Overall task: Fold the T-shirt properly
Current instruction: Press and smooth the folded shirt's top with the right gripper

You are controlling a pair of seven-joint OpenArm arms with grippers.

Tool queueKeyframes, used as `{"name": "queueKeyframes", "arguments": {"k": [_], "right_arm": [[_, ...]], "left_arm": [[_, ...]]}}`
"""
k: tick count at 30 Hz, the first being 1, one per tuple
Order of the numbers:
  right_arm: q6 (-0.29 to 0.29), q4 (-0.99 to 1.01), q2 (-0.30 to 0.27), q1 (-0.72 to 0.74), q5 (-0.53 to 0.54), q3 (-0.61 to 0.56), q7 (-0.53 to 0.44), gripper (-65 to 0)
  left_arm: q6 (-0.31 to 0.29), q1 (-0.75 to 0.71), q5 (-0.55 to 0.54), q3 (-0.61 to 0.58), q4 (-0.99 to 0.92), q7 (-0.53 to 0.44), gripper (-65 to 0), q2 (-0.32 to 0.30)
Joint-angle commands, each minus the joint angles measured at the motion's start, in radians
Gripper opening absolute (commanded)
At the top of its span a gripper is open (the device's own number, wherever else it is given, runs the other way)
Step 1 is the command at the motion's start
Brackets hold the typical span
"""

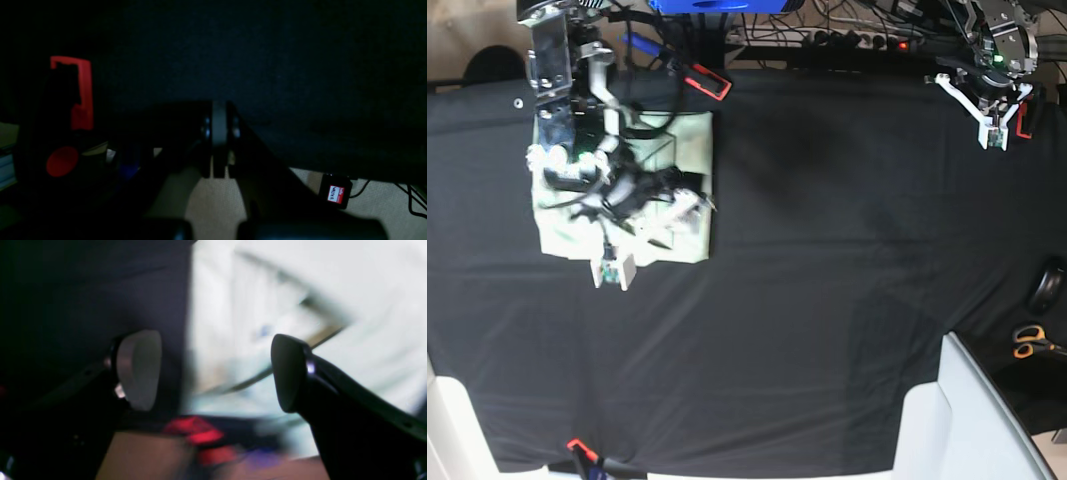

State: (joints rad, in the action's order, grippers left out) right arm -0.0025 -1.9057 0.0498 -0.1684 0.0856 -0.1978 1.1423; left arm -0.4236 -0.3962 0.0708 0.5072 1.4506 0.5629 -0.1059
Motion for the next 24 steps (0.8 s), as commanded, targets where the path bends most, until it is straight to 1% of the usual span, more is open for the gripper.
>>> {"name": "queueKeyframes", "arguments": {"k": [1,3,5,7,9,11,12,15,16,18,19,21,23,24], "right_arm": [[-0.007,-0.005,0.000,0.002,-0.025,0.016,-0.021,-16.2],[-0.007,0.007,0.000,-0.016,-0.070,0.033,-0.038,-16.2],[-0.007,0.008,-0.003,-0.044,-0.070,0.034,-0.060,-16.2],[-0.007,0.008,-0.005,-0.069,-0.070,0.036,-0.106,-16.2],[-0.007,0.010,-0.011,-0.093,-0.073,0.036,-0.167,-16.2],[-0.011,0.010,-0.040,-0.118,-0.073,0.027,-0.212,-16.2],[-0.031,0.010,-0.049,-0.127,-0.073,0.025,-0.219,-16.2],[-0.124,0.010,-0.055,-0.148,-0.073,0.025,-0.232,-16.2],[-0.136,0.010,-0.055,-0.153,-0.073,0.034,-0.250,-16.2],[-0.138,0.013,-0.061,-0.156,-0.073,0.050,-0.290,-16.2],[-0.138,0.015,-0.069,-0.159,-0.073,0.071,-0.302,-16.2],[-0.138,0.035,-0.075,-0.162,-0.073,0.100,-0.310,-16.1],[-0.138,0.059,-0.077,-0.161,-0.073,0.126,-0.311,-15.8],[-0.136,0.076,-0.077,-0.161,-0.073,0.130,-0.311,-15.8]], "left_arm": [[0.004,0.000,-0.002,0.008,0.012,-0.013,-65.0,-0.013],[0.004,0.000,-0.002,0.003,0.012,-0.013,-65.0,-0.013],[0.004,0.000,-0.004,0.000,0.012,-0.013,-65.0,-0.010],[0.004,0.000,-0.012,-0.003,0.028,-0.013,-65.0,-0.002],[0.004,0.000,-0.012,-0.034,0.045,-0.013,-65.0,0.011],[0.004,-0.004,-0.006,-0.072,0.063,-0.010,-65.0,0.016],[0.004,-0.004,-0.007,-0.084,0.069,-0.007,-65.0,0.019],[0.002,-0.007,-0.030,-0.106,0.089,-0.005,-65.0,0.035],[0.002,-0.010,-0.062,-0.115,0.111,-0.004,-65.0,0.047],[-0.001,-0.017,-0.145,-0.150,0.157,0.004,-65.0,0.053],[-0.011,-0.030,-0.202,-0.186,0.189,0.030,-65.0,0.050],[-0.074,-0.034,-0.332,-0.247,0.250,0.101,-65.0,0.028],[-0.142,-0.031,-0.486,-0.290,0.286,0.177,-65.0,0.007],[-0.151,-0.030,-0.556,-0.302,0.290,0.205,-65.0,-0.001]]}}
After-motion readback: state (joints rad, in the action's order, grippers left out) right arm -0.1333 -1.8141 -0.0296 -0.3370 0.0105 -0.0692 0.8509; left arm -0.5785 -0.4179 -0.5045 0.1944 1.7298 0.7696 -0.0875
